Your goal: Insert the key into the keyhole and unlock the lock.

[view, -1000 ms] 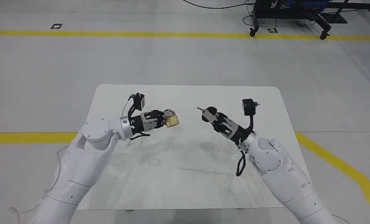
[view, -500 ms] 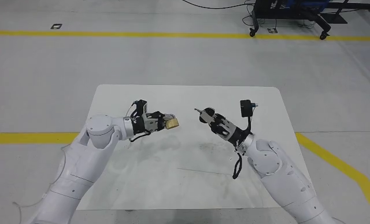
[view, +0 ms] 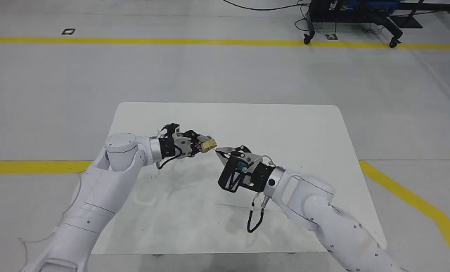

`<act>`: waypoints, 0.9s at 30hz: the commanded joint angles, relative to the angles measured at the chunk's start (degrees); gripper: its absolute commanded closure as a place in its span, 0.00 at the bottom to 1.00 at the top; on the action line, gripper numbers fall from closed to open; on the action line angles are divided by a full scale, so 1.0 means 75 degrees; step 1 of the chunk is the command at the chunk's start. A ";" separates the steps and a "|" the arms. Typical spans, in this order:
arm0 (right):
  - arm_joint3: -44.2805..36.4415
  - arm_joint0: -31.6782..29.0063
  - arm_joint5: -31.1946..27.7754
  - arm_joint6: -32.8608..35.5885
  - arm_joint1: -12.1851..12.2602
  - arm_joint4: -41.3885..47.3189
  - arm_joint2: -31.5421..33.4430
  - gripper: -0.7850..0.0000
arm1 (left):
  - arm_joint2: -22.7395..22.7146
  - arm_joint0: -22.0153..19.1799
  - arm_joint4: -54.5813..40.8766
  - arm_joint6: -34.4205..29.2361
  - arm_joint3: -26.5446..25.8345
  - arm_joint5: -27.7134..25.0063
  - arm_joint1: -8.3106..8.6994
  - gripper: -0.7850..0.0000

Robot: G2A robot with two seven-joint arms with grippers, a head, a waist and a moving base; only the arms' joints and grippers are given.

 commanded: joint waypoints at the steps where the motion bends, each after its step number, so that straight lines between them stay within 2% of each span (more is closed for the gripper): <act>1: 0.0015 0.0003 -0.0008 -0.0009 0.0000 0.0094 0.0010 1.00 | 0.0002 0.0001 0.0008 -0.0005 -0.0002 0.0015 0.0001 1.00; 5: 0.0015 0.0003 -0.0008 -0.0009 0.0000 0.0094 0.0010 1.00 | 0.0007 0.0102 -0.0055 0.0180 -0.0009 0.0043 -0.0008 1.00; 9: 0.0267 0.0088 -0.0198 0.0053 -0.0014 -0.0525 -0.0241 1.00 | 0.0112 0.0110 -0.0179 0.0619 0.0083 0.0552 -0.0050 1.00; 16: -0.0269 0.0436 -0.1015 0.1915 -0.0028 -0.3299 -0.1016 1.00 | 0.0337 -0.0113 -0.0170 0.0894 0.0261 0.0810 -0.0129 1.00; 21: -0.0315 0.0546 -0.1230 0.2357 -0.0125 -0.4182 -0.1582 1.00 | 0.0451 -0.0196 -0.0138 0.0886 0.0363 0.0739 -0.0169 1.00; 27: -0.0039 0.0867 -0.1398 0.2544 -0.0295 -0.4393 -0.1939 1.00 | 0.0486 -0.0234 -0.0135 0.0843 0.0440 0.0708 -0.0186 1.00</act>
